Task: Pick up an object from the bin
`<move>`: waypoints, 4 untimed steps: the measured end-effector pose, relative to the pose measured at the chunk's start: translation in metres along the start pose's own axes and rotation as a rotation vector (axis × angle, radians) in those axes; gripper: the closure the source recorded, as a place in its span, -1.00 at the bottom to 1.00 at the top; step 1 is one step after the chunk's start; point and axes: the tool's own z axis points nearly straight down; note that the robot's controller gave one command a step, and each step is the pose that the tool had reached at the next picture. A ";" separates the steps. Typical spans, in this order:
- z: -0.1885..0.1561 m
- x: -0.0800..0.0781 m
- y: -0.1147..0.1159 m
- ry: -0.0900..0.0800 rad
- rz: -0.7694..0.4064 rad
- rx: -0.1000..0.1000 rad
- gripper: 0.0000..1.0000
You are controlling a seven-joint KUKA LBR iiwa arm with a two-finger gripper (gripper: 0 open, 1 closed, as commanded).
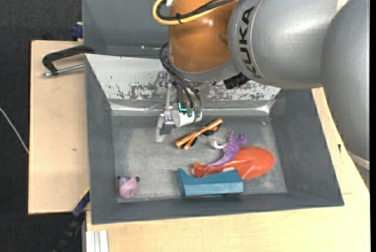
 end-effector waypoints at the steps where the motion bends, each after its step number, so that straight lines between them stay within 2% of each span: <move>1: -0.002 0.000 0.000 -0.003 0.001 -0.001 -1.00; 2: 0.033 0.010 0.023 -0.013 -0.065 -0.001 -1.00; 3: 0.054 0.009 0.029 -0.003 -0.098 -0.002 -1.00; 4: 0.054 0.000 -0.022 -0.011 -0.064 -0.003 -1.00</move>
Offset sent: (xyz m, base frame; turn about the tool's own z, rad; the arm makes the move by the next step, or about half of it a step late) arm -0.0271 0.0483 -0.0781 -0.1388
